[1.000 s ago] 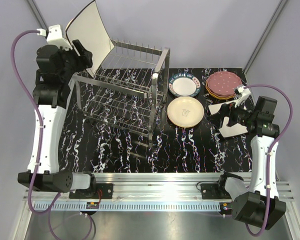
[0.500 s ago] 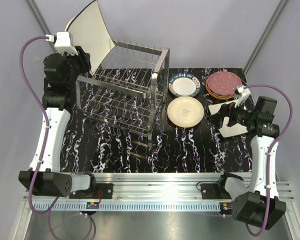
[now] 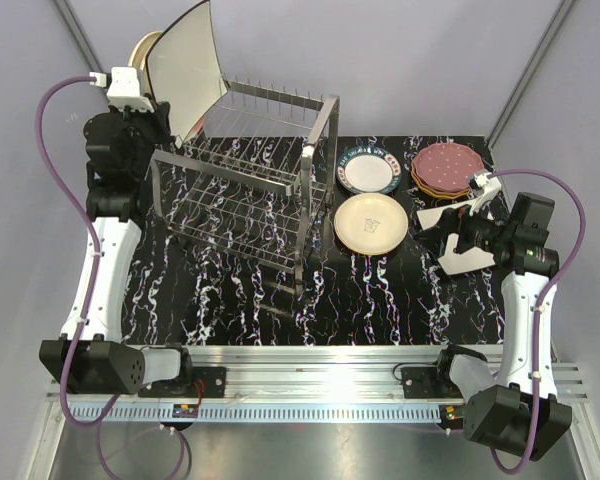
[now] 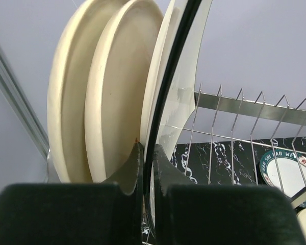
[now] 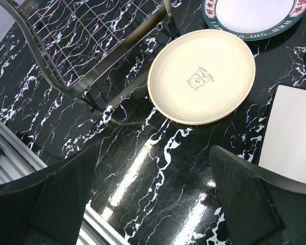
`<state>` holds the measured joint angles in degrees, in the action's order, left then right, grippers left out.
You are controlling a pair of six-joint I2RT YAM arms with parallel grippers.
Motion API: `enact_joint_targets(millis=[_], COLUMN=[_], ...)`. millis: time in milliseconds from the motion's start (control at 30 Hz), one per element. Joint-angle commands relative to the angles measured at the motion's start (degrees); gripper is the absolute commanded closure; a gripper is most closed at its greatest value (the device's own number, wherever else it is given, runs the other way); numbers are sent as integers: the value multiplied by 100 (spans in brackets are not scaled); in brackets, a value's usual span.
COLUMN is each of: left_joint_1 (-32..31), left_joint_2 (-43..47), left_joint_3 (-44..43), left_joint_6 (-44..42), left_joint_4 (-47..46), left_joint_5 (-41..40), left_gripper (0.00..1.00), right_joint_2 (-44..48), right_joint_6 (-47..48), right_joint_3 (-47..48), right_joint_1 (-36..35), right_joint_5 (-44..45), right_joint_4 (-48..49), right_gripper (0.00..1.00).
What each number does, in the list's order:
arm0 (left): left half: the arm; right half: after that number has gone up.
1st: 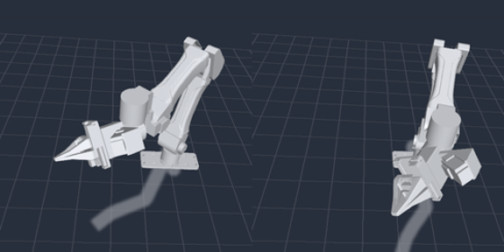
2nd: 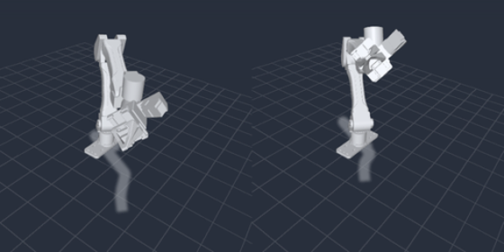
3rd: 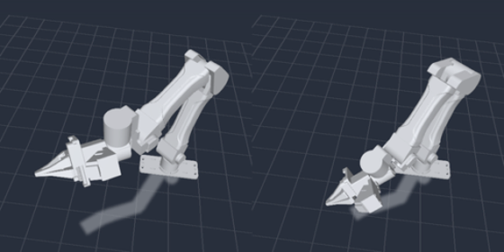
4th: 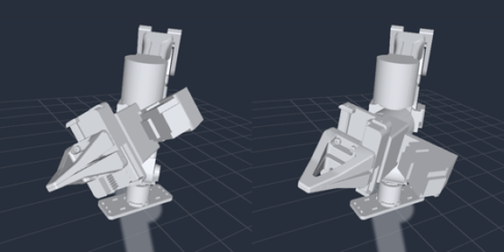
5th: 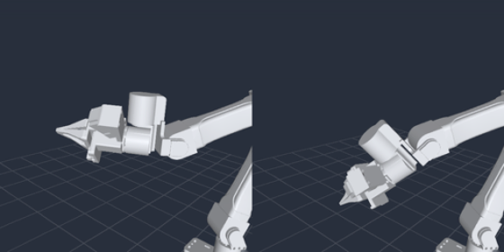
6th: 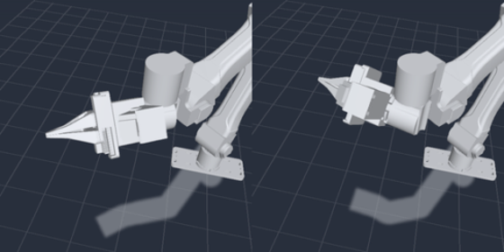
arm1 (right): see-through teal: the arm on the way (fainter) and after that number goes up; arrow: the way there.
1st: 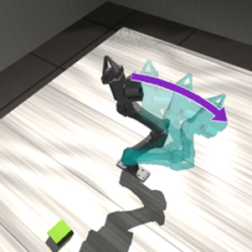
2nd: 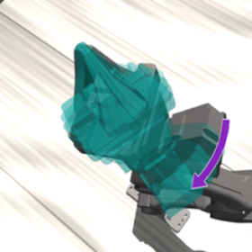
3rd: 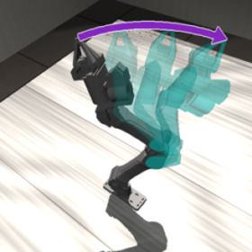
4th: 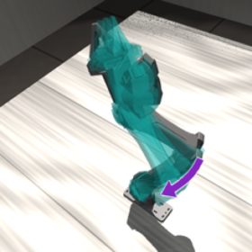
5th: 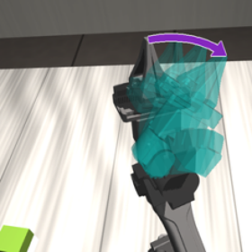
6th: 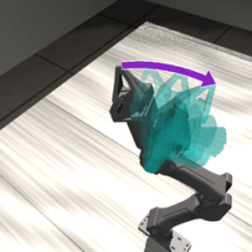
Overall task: Unload the plates from the dish rack
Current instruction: Grab a plate with the left arm
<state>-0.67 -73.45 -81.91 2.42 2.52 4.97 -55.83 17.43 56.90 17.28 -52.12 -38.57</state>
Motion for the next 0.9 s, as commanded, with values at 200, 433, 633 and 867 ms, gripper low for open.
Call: enact_joint_targets(millis=[200,433,633,867], left_joint_1=[58,58,58,58], left_joint_2=[199,270,279,296], left_joint_3=[-9,-194,-299,-264], left_joint_6=[206,602,497,417], left_joint_4=[-1245,-1738,-1957,-2378], left_joint_5=[162,109,91,21], left_gripper=[100,100,100,100], right_joint_2=[116,117,108,108], right_joint_6=[120,120,129,138], right_joint_3=[-13,-13,-22,-30], right_joint_1=[-23,-23,-14,-23], right_joint_5=[-106,-141,-167,-176], right_joint_4=[200,200,200,209], right_gripper=[1,0,0,0])
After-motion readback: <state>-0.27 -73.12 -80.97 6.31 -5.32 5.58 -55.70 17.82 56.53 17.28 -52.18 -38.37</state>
